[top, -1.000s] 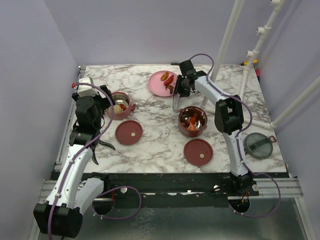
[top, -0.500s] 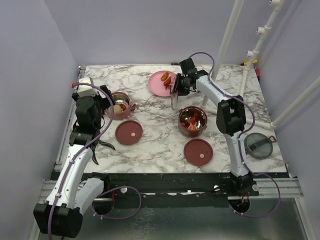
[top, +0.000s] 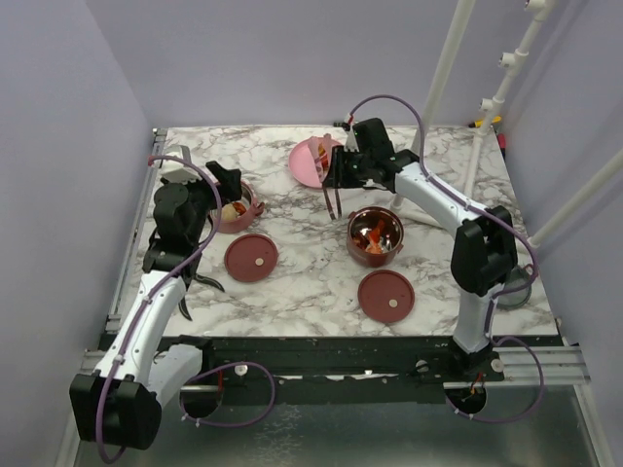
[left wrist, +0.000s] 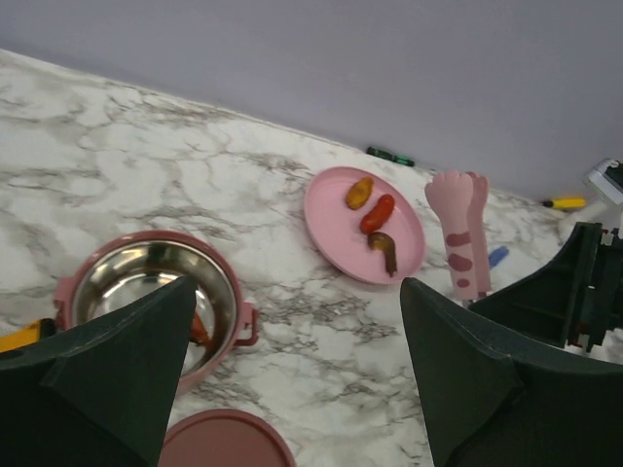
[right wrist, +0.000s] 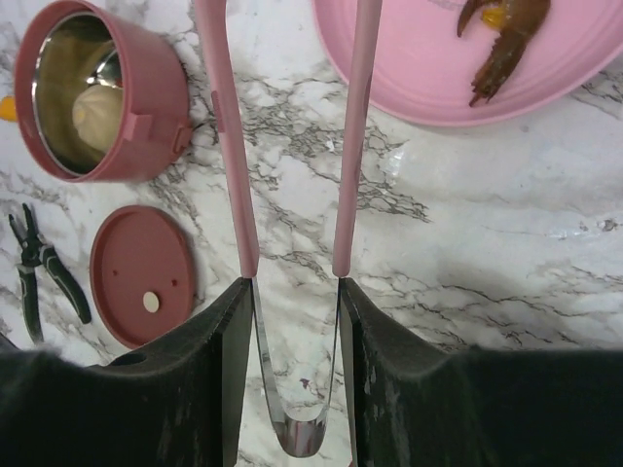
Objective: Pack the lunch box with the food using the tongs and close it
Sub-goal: Adjust the clamp.
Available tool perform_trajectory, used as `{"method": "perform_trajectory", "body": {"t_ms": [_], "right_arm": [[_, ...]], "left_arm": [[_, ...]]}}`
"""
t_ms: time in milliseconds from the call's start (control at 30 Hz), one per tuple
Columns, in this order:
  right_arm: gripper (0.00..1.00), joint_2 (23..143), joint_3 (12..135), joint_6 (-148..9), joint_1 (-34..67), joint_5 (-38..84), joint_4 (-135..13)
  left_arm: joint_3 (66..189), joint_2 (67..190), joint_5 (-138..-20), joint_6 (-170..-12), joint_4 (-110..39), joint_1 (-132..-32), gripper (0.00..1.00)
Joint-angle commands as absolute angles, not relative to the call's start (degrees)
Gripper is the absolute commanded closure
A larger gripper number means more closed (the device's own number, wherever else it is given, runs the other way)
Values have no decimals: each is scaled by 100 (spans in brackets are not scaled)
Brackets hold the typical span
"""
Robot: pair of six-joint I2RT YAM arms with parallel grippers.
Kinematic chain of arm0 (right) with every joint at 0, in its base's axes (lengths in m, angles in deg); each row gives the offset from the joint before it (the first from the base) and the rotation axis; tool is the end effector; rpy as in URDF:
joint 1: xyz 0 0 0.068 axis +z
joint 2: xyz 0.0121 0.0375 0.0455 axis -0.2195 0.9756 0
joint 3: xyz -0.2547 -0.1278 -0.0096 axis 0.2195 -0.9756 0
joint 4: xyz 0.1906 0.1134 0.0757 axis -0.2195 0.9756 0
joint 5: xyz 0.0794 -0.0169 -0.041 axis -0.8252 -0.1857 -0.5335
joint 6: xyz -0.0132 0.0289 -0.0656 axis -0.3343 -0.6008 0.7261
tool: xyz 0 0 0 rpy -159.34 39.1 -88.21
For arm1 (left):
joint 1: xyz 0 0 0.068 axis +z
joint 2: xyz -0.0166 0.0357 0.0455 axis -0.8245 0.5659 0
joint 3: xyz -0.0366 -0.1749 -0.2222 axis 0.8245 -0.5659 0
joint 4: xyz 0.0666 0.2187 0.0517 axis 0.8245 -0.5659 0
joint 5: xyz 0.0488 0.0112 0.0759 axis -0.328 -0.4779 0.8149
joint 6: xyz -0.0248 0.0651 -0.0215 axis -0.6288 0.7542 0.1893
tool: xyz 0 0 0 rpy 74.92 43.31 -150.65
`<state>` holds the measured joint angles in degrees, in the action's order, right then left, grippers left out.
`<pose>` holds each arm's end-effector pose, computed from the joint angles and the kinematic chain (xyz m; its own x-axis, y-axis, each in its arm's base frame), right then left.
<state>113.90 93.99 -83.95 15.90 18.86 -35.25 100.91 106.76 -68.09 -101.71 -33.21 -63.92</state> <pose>0.3853 0.2243 0.2797 -0.7712 -0.0142 -0.6365 -0.3454 0.8491 0.3995 0.2095 -0.0278 0.3562 -0.0944 -0.3660 -0.9258 0.0657 0.9256 -0.3727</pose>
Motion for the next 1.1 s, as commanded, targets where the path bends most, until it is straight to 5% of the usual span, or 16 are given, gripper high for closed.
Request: {"method": "perform_trajectory", "body": {"t_ms": [0,533,1067], "right_arm": [[61,11207,9116,-8025,1637,1495,-3991],[61,10479,7900,-7844,2519,1093,-5454],[60,10303,7919,-7467,2771,1258,-5308]], "left_arm": [[9641,10994,-7845,-11348,-2346,-6424,13],[8927,11879,-8821,-13289,-526,-6743,11],[9081,12586,-8594,-13612,-267,-7316,11]]}}
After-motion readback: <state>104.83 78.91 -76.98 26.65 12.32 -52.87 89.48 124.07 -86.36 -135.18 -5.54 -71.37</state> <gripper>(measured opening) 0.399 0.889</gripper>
